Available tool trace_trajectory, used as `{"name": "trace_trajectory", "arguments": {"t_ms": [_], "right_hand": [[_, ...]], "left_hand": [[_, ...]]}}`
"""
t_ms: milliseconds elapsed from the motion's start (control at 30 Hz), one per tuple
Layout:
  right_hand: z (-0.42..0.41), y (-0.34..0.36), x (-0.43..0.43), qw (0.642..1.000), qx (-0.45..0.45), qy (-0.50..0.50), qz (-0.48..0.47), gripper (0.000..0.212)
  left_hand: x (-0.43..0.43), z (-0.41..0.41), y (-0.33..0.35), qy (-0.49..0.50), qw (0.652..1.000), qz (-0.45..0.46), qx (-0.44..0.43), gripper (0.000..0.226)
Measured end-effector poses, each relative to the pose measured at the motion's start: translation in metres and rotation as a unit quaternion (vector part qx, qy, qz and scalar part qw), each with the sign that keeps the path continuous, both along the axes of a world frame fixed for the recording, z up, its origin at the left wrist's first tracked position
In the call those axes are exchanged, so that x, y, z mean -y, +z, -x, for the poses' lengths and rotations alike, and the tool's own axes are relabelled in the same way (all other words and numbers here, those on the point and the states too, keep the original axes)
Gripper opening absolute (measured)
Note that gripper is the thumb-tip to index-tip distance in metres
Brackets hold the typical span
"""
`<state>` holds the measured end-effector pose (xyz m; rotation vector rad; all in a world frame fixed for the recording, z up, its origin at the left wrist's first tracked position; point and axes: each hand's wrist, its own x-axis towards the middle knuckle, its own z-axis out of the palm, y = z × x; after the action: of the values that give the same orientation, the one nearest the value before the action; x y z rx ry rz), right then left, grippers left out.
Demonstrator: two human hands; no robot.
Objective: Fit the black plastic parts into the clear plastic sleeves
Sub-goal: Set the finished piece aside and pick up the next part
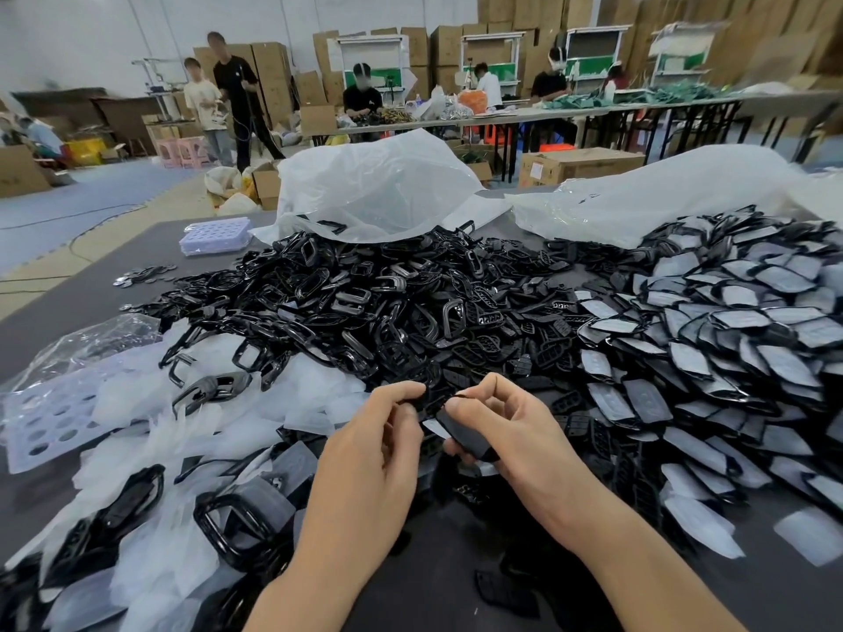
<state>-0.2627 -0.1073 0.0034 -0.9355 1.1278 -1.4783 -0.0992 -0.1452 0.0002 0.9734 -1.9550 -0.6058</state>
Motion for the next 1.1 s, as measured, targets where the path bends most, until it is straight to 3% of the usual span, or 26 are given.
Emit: {"name": "trace_trajectory", "arguments": {"t_ms": [133,400,500,633,733,867,967,1033,1100], "right_hand": [[-0.003,0.003,-0.002,0.999,-0.016,0.034,0.025,0.022],[-0.003,0.001,0.002,0.998,-0.007,-0.003,0.060,0.018],[-0.003,0.001,0.003,0.998,-0.001,-0.011,0.057,0.019],[-0.002,0.001,0.003,0.998,-0.013,-0.012,0.055,0.021],[-0.001,0.001,0.001,0.997,-0.057,-0.019,0.055,0.020],[0.003,0.002,-0.003,0.979,-0.195,-0.036,0.052,0.016],[0.004,0.000,-0.005,0.974,-0.220,-0.033,0.048,0.011],[0.012,0.002,-0.004,0.971,-0.222,-0.075,0.052,0.007],[0.033,0.007,-0.005,0.964,-0.184,-0.180,0.064,0.008]], "left_hand": [[-0.005,0.007,0.004,-0.073,0.992,-0.081,-0.063,0.017],[0.000,0.009,0.006,-0.016,0.982,-0.131,-0.138,0.018],[0.001,0.009,0.006,-0.015,0.980,-0.138,-0.142,0.010],[0.001,0.009,0.005,-0.016,0.981,-0.137,-0.139,0.016],[0.002,0.008,0.003,-0.018,0.981,-0.132,-0.140,0.012],[0.003,0.007,0.002,-0.022,0.983,-0.127,-0.127,0.019],[0.002,0.009,0.002,-0.020,0.980,-0.137,-0.141,0.021],[0.002,0.010,0.001,-0.020,0.980,-0.139,-0.141,0.018],[0.000,0.011,0.000,-0.027,0.979,-0.149,-0.134,0.017]]}}
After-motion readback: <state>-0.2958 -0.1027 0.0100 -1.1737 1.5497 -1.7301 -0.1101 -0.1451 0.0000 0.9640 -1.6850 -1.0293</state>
